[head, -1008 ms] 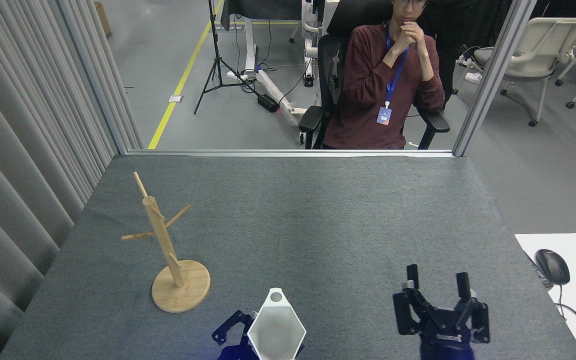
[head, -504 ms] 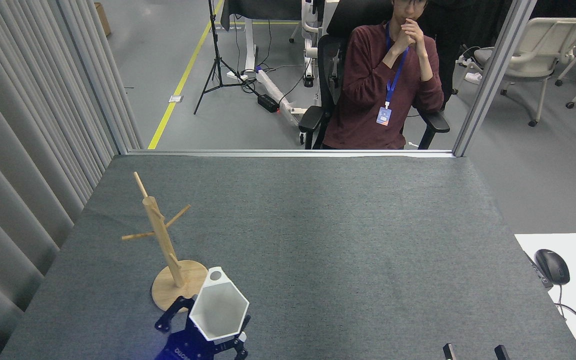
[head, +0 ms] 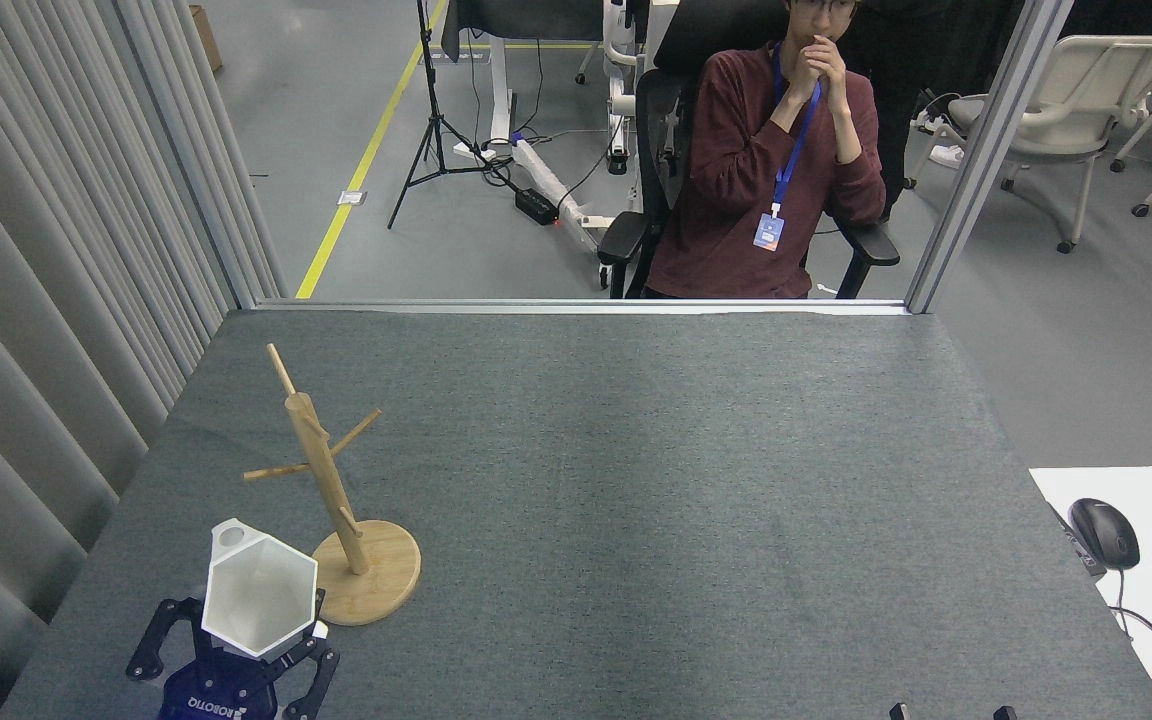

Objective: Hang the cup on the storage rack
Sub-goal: 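Carry the cup with the left gripper toward the wooden stand's base, then raise the cup and hook its handle onto a stand peg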

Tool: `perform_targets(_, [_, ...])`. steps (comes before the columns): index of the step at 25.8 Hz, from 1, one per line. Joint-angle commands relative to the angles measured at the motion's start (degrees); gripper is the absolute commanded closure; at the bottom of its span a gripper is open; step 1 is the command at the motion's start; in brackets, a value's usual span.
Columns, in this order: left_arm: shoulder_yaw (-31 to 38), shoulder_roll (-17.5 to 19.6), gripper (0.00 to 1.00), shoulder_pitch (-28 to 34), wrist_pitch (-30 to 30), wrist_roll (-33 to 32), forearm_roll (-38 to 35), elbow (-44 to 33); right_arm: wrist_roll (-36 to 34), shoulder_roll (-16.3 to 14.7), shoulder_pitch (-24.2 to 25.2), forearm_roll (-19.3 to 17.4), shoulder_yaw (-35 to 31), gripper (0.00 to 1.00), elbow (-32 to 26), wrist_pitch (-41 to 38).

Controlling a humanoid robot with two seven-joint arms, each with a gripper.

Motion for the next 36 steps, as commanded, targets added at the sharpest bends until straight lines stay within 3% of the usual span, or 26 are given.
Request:
perform_targets(1, [0.59, 0.15, 0.73, -3.63, 2.02, 0.27, -2.99, 4.04, 0.0, 0.05, -0.16, 0.04, 0.14, 0.02, 0.05, 0.13])
perform_targets(13, [0.59, 6.22, 0.72, -11.72, 3.78, 2.47, -6.06, 15.64, -0.08, 0.05, -0.25, 0.12, 0.05, 0.02, 0.23, 0.21])
perform_targets(26, [0.68, 7.62, 0.69, -14.79, 4.83, 2.64, -6.15, 21.09, -0.17, 0.05, -0.34, 0.12, 0.14, 0.02, 0.32, 0.3])
perform_targets(36, [0.51, 8.33, 0.69, -15.41, 4.57, 2.73, -6.06, 20.74, -0.26, 0.05, -0.43, 0.12, 0.05, 0.02, 0.49, 0.39])
